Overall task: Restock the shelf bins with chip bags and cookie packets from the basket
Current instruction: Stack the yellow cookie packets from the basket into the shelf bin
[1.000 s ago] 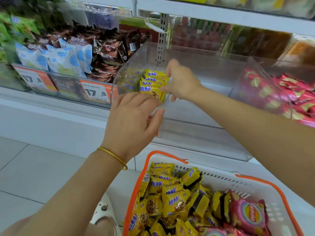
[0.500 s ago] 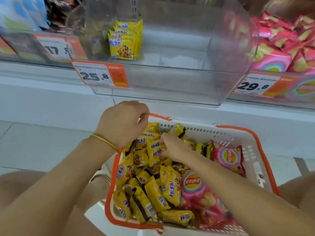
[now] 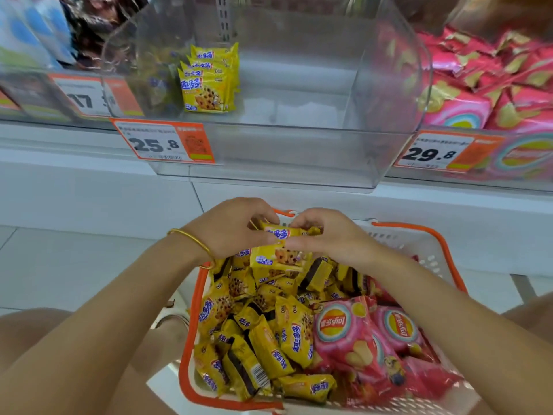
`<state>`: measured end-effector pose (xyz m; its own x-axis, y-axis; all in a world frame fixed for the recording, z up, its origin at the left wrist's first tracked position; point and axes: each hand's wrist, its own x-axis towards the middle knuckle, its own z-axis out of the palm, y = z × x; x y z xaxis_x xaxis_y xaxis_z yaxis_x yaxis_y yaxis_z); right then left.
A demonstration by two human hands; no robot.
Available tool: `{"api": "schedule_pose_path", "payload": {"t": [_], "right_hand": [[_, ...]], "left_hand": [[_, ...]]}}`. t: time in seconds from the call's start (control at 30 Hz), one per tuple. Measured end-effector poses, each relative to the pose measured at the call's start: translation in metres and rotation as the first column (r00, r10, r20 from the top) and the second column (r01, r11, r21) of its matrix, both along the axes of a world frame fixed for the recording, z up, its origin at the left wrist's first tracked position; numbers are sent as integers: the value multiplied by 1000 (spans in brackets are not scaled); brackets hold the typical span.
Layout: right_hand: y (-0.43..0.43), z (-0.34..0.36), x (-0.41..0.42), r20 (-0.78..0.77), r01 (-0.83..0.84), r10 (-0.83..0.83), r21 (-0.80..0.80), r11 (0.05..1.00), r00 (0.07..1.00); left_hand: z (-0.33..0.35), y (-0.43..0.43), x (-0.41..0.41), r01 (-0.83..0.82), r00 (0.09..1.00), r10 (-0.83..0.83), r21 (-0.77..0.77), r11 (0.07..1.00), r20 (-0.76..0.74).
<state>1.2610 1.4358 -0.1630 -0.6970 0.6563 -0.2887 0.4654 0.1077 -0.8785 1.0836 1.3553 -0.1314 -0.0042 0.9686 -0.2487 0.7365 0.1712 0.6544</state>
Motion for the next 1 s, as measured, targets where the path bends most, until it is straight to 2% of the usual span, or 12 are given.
{"api": "schedule_pose_path", "payload": {"t": [0.1, 0.23, 0.27, 0.33, 0.4, 0.43, 0.47, 0.53, 0.6, 0.73, 0.87, 1.0], "right_hand": [[-4, 37, 9, -96, 11, -29, -177, 984, 995], [-2, 106, 9, -185, -65, 47, -92, 994, 982], [2, 124, 6, -216, -68, 54, -59, 996, 975], [19, 157, -8, -270, -33, 34, 10, 999, 962], [43, 177, -33, -274, 39, -11, 100, 994, 962], [57, 178, -50, -232, 73, -32, 170, 983, 972], [70, 174, -69, -163, 92, -52, 248, 964, 985], [91, 154, -111, -29, 76, -70, 335, 939, 997], [103, 129, -150, 74, 18, -50, 384, 923, 996], [116, 98, -201, 287, -126, -64, 598, 791, 956], [117, 88, -226, 210, -31, -120, 599, 800, 970], [115, 82, -229, 211, -43, -107, 602, 797, 972]], "left_hand": [[24, -2, 0, -93, 965, 75, 58, 994, 251], [70, -7, -5, -184, 888, 81, 188, 965, 453], [82, -6, -8, -261, 851, 103, 245, 934, 514], [98, -2, -19, -478, 787, 169, 412, 776, 594], [102, 7, -33, -537, 835, 282, 593, 599, 472], [97, 12, -41, -465, 884, 352, 665, 585, 308], [89, 15, -49, -362, 906, 410, 699, 617, 107], [70, 16, -58, -191, 848, 464, 669, 718, -256], [59, 17, -60, -123, 770, 472, 626, 770, -429], [57, 18, -58, -92, 758, 487, 669, 738, -433], [55, 17, -59, -76, 771, 474, 677, 732, -426], [55, 19, -60, -73, 772, 478, 689, 721, -419]]}}
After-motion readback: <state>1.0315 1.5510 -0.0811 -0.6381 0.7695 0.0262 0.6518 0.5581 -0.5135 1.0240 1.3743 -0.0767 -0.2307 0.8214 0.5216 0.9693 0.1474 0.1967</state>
